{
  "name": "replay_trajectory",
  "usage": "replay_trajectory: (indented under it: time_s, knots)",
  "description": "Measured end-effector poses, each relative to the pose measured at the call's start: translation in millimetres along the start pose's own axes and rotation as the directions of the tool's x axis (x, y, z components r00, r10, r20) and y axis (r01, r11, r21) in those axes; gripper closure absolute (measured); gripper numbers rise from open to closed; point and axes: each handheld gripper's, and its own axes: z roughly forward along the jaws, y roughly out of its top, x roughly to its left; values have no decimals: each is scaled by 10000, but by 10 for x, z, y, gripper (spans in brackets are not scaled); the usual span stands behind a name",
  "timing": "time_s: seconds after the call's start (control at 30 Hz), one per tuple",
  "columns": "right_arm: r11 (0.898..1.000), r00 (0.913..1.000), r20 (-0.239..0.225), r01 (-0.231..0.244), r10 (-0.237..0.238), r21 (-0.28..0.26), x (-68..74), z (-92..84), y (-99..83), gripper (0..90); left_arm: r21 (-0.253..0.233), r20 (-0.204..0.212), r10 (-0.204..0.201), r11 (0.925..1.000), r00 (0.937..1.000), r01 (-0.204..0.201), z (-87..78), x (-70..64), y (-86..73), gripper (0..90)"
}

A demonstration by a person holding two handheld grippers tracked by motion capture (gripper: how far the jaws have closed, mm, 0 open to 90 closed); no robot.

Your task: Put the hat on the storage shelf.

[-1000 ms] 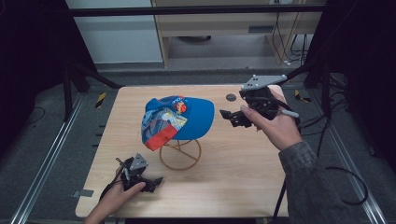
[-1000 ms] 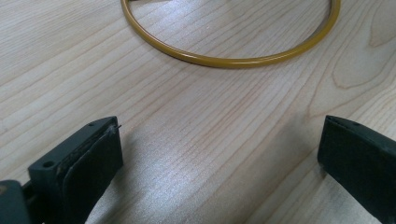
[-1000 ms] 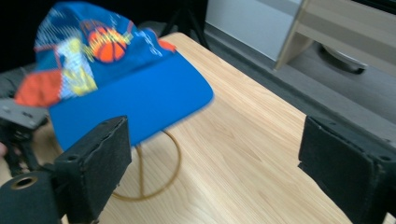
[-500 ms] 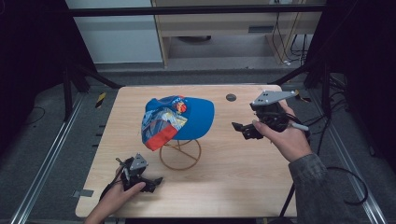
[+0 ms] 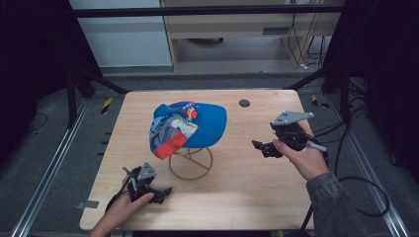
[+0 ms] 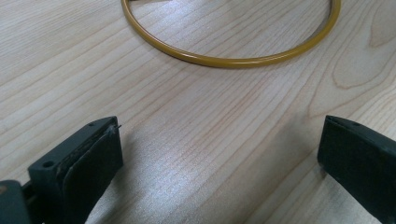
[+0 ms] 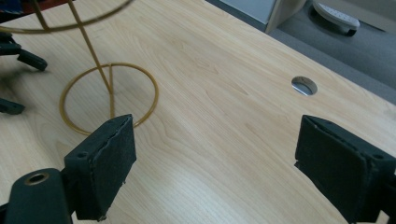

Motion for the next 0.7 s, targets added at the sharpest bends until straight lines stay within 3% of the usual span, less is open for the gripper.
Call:
replay_trajectory:
  time_s: [0.7]
  knots:
    - [9950,9958,287,-883,871,457,-90,360,-727,125,0,-3,3,10000,10000,-3,0,0,0,0]
